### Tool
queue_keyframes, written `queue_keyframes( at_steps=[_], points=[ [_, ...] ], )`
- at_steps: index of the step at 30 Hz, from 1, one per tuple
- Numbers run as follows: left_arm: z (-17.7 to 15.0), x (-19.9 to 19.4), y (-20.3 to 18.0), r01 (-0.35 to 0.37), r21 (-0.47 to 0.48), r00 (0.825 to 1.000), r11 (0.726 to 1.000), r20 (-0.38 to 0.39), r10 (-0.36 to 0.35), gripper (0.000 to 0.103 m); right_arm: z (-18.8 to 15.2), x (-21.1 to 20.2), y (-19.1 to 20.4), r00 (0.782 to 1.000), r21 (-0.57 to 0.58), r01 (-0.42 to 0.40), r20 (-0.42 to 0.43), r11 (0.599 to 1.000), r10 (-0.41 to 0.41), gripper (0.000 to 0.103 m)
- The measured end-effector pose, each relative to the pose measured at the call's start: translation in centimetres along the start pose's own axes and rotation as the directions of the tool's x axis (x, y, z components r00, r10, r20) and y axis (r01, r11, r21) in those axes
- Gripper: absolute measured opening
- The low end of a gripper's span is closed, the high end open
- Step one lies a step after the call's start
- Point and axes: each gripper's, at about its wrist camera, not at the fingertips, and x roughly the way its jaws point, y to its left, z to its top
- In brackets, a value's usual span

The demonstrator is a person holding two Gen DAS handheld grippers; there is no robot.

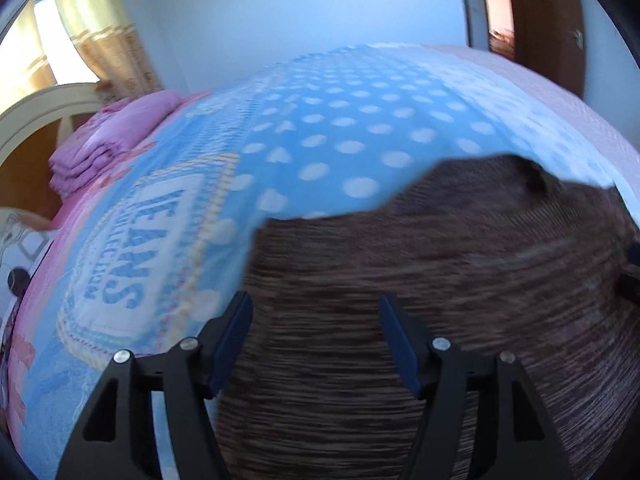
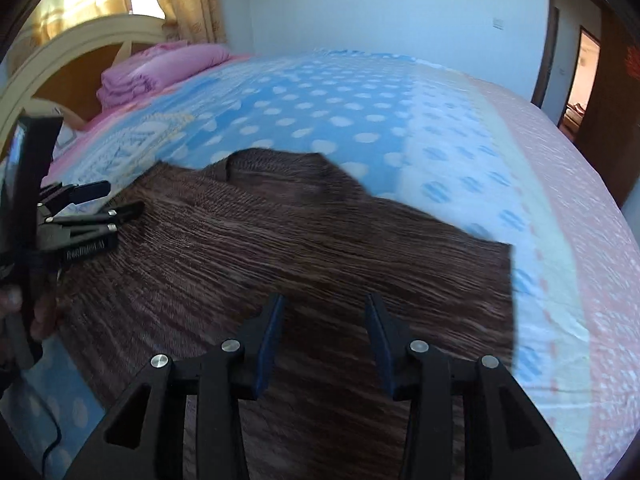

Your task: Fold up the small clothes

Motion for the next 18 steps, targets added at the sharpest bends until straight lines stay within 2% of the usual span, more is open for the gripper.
queue_keyframes(
  at_steps=[1, 3, 4, 5, 7, 8, 9, 10, 14, 15, 16, 18],
  points=[
    [0.1, 0.7, -1.2, -0.027, 0.038, 0.999, 0.999, -0.017, 0.028, 0.073, 0.5, 1.5, 0.0, 0.999, 0.01, 0.03, -0.039, 1.0, -0.029, 0.043],
    [0.6, 1.8, -2.3, -0.096, 0.057, 0.995, 0.994, -0.003, 0.096, 0.077, 1.4, 2.4, -0.5, 0.998, 0.028, 0.056, -0.015, 0.998, -0.056, 0.044],
    [1.0, 2.4, -2.4, -0.137, 0.051, 0.991, 0.989, 0.014, 0.136, 0.088, 1.8, 2.9, -1.0, 0.998, 0.046, 0.064, -0.017, 0.997, -0.063, 0.046],
    [1.4, 2.8, -2.3, -0.158, 0.043, 0.987, 0.987, 0.012, 0.157, 0.092, 2.0, 3.3, -1.7, 0.999, 0.084, 0.046, -0.024, 0.995, -0.044, 0.049],
    [2.2, 3.6, -1.3, -0.132, -0.016, 0.991, 0.991, -0.023, 0.131, 0.095, 2.0, 3.0, -2.5, 1.0, 0.135, 0.007, -0.023, 0.991, -0.004, 0.049],
    [2.3, 3.6, -0.6, -0.095, -0.049, 0.995, 0.994, -0.045, 0.093, 0.094, 1.8, 2.4, -2.4, 1.0, 0.127, 0.014, -0.022, 0.992, -0.011, 0.049],
    [2.1, 3.4, -0.4, -0.078, -0.058, 0.996, 0.995, -0.051, 0.075, 0.088, 1.4, 1.5, -2.2, 1.0, 0.125, 0.026, -0.014, 0.992, -0.024, 0.049],
    [1.6, 2.7, 0.0, -0.051, -0.065, 0.998, 0.997, -0.051, 0.048, 0.085, 1.0, 0.6, -2.2, 1.0, 0.128, 0.025, -0.003, 0.991, -0.025, 0.049],
    [-0.9, -0.5, 0.5, -0.036, -0.055, 0.999, 0.998, 0.001, 0.036, 0.085, -1.4, -3.7, -1.5, 0.997, 0.139, -0.043, 0.073, 0.989, 0.033, 0.051],
    [-1.5, -1.3, 0.7, -0.026, -0.057, 1.0, 0.998, 0.011, 0.026, 0.086, -1.9, -4.1, -1.1, 0.995, 0.13, -0.065, 0.083, 0.989, 0.055, 0.051],
    [-2.3, -1.9, 0.9, -0.021, -0.057, 1.0, 0.998, 0.019, 0.022, 0.093, -2.4, -4.4, -0.2, 0.993, 0.106, -0.084, 0.088, 0.991, 0.075, 0.051],
    [-3.0, -1.5, 0.4, -0.045, -0.04, 0.999, 0.998, 0.002, 0.045, 0.098, -2.5, -3.6, 1.3, 0.994, 0.057, -0.091, 0.063, 0.994, 0.087, 0.051]
  ],
)
